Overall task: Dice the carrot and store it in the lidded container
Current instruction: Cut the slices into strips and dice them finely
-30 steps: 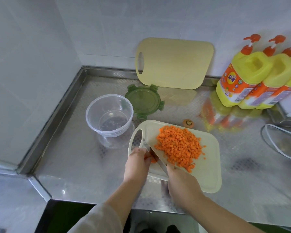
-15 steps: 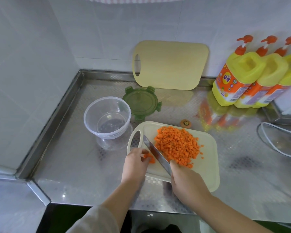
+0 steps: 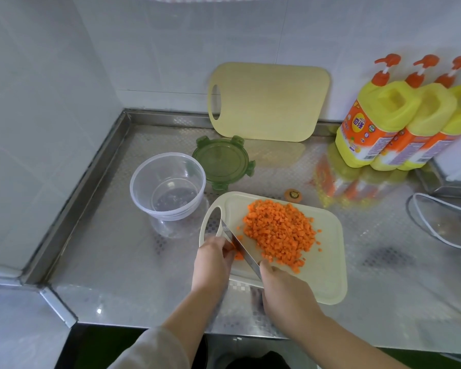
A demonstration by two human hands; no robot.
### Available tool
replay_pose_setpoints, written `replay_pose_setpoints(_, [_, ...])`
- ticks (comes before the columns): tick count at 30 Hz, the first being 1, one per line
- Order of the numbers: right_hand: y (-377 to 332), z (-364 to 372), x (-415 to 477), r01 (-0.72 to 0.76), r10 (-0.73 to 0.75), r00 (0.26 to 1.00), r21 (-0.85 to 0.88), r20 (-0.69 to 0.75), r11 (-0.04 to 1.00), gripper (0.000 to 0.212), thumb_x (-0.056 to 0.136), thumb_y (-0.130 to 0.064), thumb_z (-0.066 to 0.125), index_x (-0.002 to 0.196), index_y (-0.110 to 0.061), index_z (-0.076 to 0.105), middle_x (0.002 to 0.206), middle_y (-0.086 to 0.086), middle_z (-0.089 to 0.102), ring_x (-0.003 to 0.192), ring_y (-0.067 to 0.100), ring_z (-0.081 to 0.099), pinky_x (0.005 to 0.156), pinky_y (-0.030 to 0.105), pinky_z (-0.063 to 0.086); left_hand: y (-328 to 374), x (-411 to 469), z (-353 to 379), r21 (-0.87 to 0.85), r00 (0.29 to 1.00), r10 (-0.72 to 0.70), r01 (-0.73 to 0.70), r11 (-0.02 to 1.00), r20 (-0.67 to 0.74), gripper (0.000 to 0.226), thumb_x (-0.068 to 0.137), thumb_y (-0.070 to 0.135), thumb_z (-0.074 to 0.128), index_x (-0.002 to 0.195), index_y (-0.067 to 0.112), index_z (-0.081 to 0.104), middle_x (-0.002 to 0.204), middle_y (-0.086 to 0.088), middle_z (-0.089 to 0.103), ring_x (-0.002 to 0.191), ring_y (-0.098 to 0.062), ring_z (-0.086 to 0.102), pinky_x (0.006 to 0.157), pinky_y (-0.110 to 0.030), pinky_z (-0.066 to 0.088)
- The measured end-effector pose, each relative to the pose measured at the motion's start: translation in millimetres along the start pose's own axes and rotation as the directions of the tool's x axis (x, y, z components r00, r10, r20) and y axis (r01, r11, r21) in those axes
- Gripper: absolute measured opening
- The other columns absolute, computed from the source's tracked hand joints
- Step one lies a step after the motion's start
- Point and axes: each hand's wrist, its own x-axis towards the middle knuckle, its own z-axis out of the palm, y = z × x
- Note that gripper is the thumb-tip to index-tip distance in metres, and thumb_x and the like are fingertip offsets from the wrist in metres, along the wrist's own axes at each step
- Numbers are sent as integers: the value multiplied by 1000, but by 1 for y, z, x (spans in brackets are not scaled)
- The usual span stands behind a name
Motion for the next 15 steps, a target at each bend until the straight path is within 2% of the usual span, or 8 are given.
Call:
replay_pose_setpoints(5, [-3,4,5,-3,3,1000,0,24,1000,26,93,-10,46,116,-17,38,71,-9,35,67,19,47,44,25,21,1,1,0,5,1000,-12,12,1000,5,20,86,9,64,73,24,64,87,4,61,75,-10,60,73,-26,52])
replay_pose_setpoints(10, [-4,12,9,-30,31,999,-27,33,999,28,93,-10,47,120,-17,39,93,-1,59,71,18,54,45,23,23,2,2,-1,10,1000,-25,25,1000,1,15,85,5,62,76,17,66,87,2,61,76,-12,60,74,-28,52])
replay_pose_setpoints(13, [-5,9,8,-44,45,998,-17,43,999,27,93,-9,47,118,-17,40,92,-1,57,71,18,51,47,23,25,0,2,0,1,1000,-27,27,1000,7,19,85,5,63,73,20,65,85,3,62,76,-11,59,72,-25,51])
replay_pose_setpoints(15, [-1,5,9,-69,66,996,48,54,996,16,94,-10,45,105,-21,42,81,-5,51,71,15,47,53,23,31,-1,3,0,-6,1000,-31,31,1000,4,15,83,5,63,73,15,66,82,5,62,75,-12,58,70,-23,49])
